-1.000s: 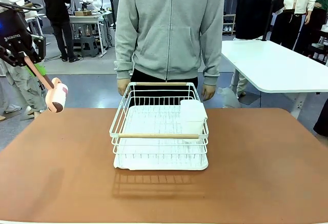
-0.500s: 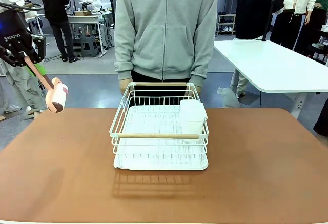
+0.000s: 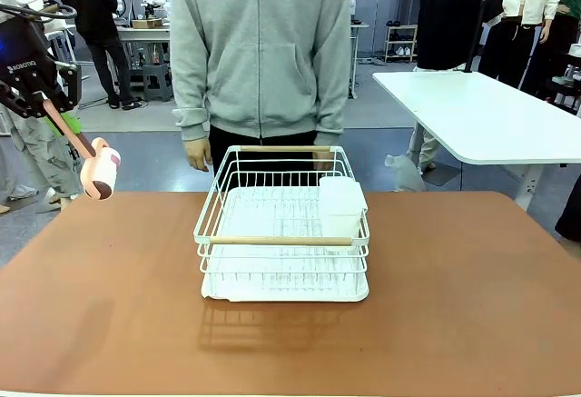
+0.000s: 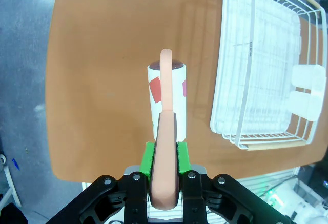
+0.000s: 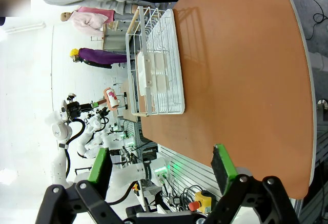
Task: Clean the table.
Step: Place the Lint Roller down when the Dish drying rack is positioned in the middle of the table.
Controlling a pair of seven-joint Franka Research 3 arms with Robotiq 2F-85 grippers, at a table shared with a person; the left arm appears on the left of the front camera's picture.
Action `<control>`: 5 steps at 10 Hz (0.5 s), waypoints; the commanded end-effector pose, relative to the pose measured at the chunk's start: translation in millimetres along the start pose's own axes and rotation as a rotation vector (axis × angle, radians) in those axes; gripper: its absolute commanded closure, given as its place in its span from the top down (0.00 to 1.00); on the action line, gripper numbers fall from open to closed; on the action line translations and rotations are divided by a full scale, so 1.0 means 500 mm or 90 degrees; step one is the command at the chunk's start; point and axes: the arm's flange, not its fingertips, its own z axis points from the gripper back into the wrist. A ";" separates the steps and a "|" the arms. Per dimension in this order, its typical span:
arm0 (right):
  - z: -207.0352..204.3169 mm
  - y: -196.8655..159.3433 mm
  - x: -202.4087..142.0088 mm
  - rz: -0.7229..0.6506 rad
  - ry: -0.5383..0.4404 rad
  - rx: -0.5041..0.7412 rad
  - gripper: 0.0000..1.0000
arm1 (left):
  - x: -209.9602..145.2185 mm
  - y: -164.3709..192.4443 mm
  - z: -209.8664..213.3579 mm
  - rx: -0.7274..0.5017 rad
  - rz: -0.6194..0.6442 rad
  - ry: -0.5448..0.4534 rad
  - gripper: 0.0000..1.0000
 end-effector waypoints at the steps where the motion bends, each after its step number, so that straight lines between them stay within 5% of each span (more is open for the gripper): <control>1: 0.004 0.009 -0.002 -0.010 0.000 -0.007 1.00 | 0.000 0.005 0.003 -0.005 -0.012 -0.002 0.21; 5: 0.004 0.009 -0.002 -0.010 0.000 -0.007 1.00 | 0.000 0.005 0.003 -0.005 -0.012 -0.002 0.21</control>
